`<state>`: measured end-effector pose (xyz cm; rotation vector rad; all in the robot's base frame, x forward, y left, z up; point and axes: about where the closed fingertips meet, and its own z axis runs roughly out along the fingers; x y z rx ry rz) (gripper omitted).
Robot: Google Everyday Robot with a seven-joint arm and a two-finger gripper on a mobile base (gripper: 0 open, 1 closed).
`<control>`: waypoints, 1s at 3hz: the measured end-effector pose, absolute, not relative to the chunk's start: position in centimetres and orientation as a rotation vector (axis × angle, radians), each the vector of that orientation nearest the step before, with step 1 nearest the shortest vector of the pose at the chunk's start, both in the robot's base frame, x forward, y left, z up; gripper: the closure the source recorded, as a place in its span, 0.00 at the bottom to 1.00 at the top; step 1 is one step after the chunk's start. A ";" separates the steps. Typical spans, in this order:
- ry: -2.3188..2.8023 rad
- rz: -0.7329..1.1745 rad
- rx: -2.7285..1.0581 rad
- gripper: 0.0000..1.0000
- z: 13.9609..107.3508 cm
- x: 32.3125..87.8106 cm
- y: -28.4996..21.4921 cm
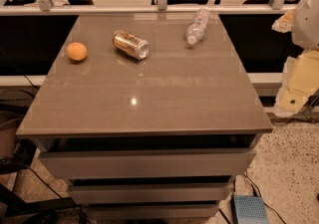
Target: Place orange can upright
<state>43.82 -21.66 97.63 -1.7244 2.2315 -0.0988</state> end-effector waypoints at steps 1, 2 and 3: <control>2.231 -0.099 -1.724 0.00 97.6 43.8 -21.7; 2.203 -0.079 -1.739 0.00 97.8 44.2 -21.1; 2.151 -0.077 -1.724 0.00 97.7 46.9 -18.0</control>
Offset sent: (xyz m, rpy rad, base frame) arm 0.0085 0.0122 -0.0030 0.0375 0.0154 0.0550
